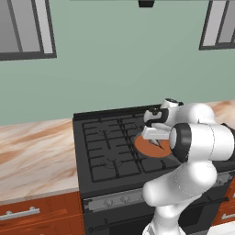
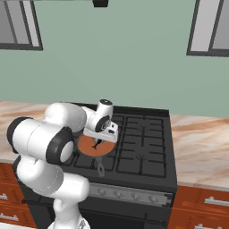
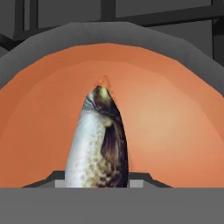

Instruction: Retrieve the fish from the fridge and place it on the saucepan with marinade on the stove.

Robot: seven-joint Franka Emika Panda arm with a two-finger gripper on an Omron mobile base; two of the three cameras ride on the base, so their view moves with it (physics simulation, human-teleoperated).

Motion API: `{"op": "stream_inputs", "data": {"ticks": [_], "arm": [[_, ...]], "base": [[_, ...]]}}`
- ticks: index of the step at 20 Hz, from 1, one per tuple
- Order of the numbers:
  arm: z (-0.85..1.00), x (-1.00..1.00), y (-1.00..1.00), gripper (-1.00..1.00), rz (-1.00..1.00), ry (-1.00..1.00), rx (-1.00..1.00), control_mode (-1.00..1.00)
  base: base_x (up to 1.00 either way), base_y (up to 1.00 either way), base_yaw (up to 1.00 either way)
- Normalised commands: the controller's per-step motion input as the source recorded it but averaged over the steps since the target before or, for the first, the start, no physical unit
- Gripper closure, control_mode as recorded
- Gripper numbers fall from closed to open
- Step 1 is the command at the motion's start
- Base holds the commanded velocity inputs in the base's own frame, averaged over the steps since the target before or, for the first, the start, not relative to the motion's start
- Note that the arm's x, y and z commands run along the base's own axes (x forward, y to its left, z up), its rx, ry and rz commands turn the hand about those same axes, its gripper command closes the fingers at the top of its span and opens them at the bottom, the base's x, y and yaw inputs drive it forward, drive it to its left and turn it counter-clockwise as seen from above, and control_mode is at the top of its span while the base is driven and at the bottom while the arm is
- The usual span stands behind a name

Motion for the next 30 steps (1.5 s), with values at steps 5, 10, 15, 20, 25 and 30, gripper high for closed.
{"op": "stream_inputs", "data": {"ticks": [5, 10, 15, 20, 25, 30], "arm": [[-0.35, 0.07, 0.04, -1.00, -0.03, 0.00, 0.00, -1.00], [-0.04, 0.00, 0.00, -1.00, -0.03, 0.00, 0.00, -1.00], [0.16, -0.03, 0.00, -1.00, -0.06, 0.00, 0.00, -1.00], [0.50, -0.20, -0.04, -1.00, -0.09, 0.00, 0.00, -1.00], [0.65, -0.34, -0.17, -1.00, -0.09, -0.02, 0.00, -1.00], [0.55, -0.72, -0.29, -1.00, -0.07, -0.17, 0.00, -1.00]], "base": [[0.00, 0.00, 0.00], [0.00, 0.00, 0.00], [0.00, 0.00, 0.00], [0.00, 0.00, 0.00], [0.00, 0.00, 0.00], [0.00, 0.00, 0.00]]}}
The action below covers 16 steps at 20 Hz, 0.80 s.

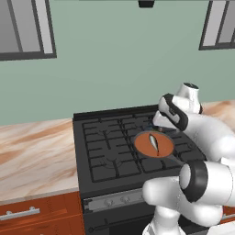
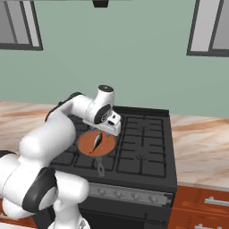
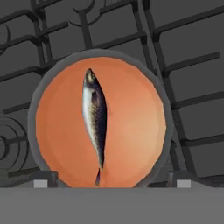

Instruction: Retrieve the fish from the fridge and place it on the saucepan with marinade on the stove.

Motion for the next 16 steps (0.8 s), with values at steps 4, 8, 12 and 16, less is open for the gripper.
{"op": "stream_inputs", "data": {"ticks": [4, 8, 12, 16], "arm": [[0.45, -0.98, -0.39, -1.00, -0.05, -0.32, 0.01, -1.00], [0.33, -1.00, -0.38, -1.00, -0.05, -0.36, 0.01, -1.00], [0.31, -1.00, -0.40, -1.00, -0.05, -0.38, 0.02, -1.00], [0.35, -1.00, -0.41, -1.00, -0.05, -0.39, 0.03, -1.00]], "base": [[0.00, 0.00, 0.00], [0.00, 0.00, 0.00], [0.00, 0.00, 0.00], [0.00, 0.00, 0.00]]}}
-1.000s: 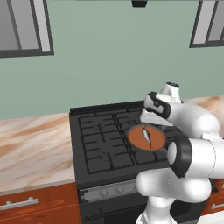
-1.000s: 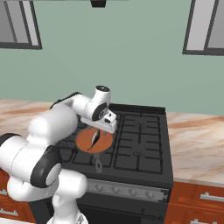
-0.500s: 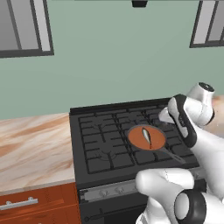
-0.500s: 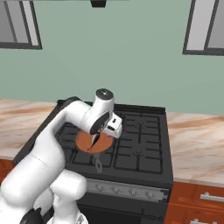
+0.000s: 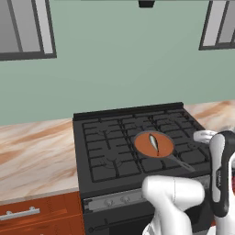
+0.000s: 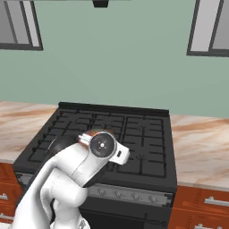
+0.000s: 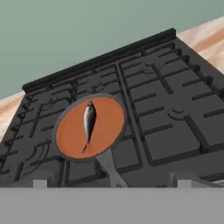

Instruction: Retrieve the fish from the fridge and place it on the saucepan with marinade on the stove.

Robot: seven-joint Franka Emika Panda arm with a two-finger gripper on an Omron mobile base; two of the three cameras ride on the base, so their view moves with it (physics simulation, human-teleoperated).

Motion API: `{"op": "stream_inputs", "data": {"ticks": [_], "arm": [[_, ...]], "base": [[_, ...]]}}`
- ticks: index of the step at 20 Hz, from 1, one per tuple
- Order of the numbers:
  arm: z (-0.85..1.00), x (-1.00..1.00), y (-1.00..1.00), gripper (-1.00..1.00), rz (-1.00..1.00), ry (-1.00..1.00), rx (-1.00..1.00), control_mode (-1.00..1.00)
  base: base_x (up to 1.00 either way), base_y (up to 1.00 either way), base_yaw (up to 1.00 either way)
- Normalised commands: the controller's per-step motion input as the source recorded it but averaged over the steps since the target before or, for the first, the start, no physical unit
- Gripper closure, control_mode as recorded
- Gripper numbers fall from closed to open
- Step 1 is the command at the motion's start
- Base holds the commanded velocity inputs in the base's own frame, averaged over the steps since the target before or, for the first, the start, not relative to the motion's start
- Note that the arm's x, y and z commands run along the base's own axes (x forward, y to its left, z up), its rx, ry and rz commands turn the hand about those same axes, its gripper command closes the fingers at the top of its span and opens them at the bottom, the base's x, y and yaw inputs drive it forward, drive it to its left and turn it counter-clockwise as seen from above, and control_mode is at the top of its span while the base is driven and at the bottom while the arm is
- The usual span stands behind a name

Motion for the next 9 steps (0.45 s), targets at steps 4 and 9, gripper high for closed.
{"op": "stream_inputs", "data": {"ticks": [4, 9], "arm": [[0.46, -0.96, -0.44, -1.00, -0.04, -0.39, 0.04, -1.00], [0.57, -0.72, -0.43, -1.00, -0.04, -0.31, 0.06, -1.00]], "base": [[0.00, 0.00, 0.00], [0.00, 0.00, 0.00]]}}
